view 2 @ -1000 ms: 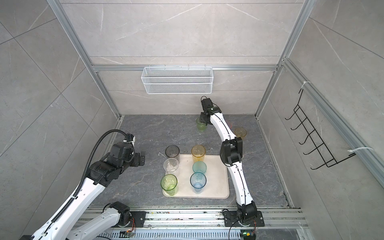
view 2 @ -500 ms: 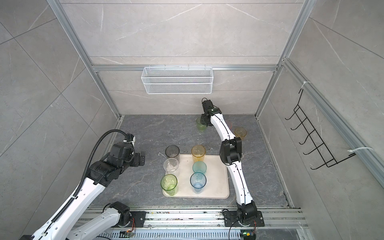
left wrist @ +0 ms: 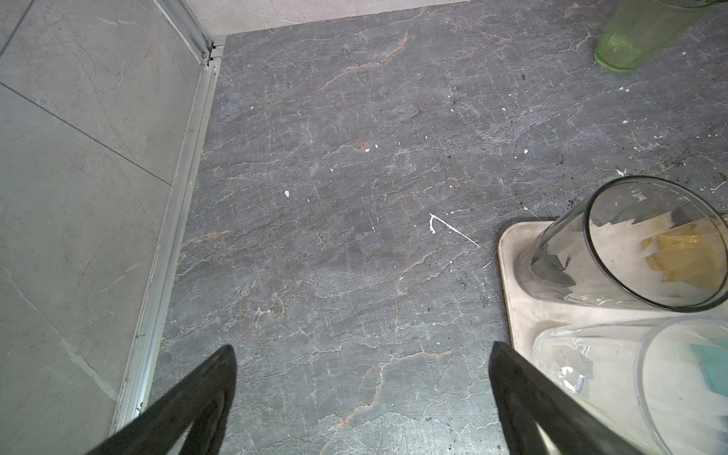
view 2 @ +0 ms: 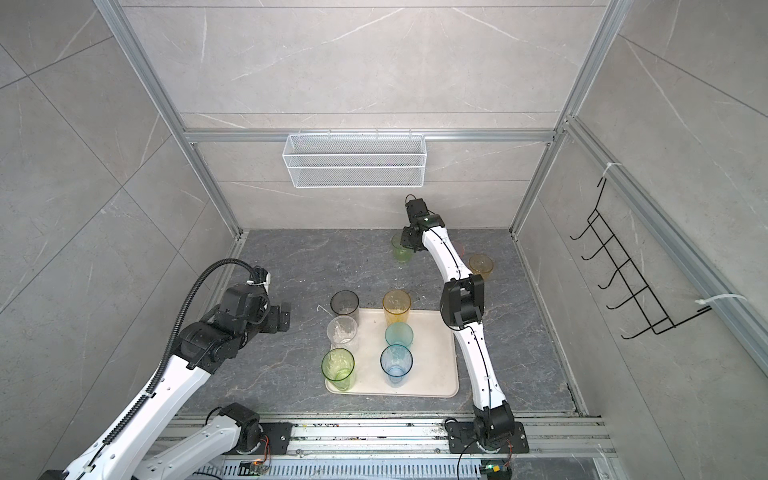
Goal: Place the glasses into the tray
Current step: 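Lower the right gripper and close it on the green cup's rim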
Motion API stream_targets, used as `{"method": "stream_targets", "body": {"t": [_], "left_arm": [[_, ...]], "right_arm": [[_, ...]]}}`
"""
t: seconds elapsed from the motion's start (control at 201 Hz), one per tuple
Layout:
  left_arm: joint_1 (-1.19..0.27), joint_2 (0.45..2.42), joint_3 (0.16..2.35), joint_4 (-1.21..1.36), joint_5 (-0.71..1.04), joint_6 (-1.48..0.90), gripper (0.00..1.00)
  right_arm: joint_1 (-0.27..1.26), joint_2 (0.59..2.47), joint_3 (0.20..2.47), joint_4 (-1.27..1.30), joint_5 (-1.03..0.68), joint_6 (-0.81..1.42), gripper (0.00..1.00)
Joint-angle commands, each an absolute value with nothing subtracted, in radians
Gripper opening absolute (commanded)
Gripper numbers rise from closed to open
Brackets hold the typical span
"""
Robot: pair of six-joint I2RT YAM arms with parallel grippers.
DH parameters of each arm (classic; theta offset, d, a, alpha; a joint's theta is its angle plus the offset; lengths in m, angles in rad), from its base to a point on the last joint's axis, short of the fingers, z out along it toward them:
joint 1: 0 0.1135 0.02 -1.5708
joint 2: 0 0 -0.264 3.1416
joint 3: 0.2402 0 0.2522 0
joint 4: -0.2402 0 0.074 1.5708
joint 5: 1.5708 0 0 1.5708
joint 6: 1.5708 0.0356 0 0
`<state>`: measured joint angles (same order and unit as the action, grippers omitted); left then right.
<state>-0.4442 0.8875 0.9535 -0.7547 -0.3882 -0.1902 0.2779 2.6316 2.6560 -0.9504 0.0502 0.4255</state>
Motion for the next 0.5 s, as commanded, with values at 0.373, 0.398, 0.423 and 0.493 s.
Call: {"method": "stream_targets", "body": {"t": [0.373,0.398,0.423,0.493], "left_arm": [[-0.442,0.881,0.953,-0.741,-0.393,-0.176,1.0],[-0.442,0.883,0.953,-0.74,-0.393,-0.176,1.0],[-0.442,0.883,0.953,-0.741,-0.391,-0.176,1.0],[-0.442,0.882,0.953,-0.741,-0.388,-0.176,1.0]], "right_arm": [[0.272,2.675,2.7,-0.971,0.013,0.429,0.2],[0.272,2.674,2.7,-0.971,0.012,0.429,0.2],[0.272,2.676,2.701,-0.971,0.011,0.429,0.2],[0.272,2.678,2.701,-0.971,0.007,0.43,0.19]]}}
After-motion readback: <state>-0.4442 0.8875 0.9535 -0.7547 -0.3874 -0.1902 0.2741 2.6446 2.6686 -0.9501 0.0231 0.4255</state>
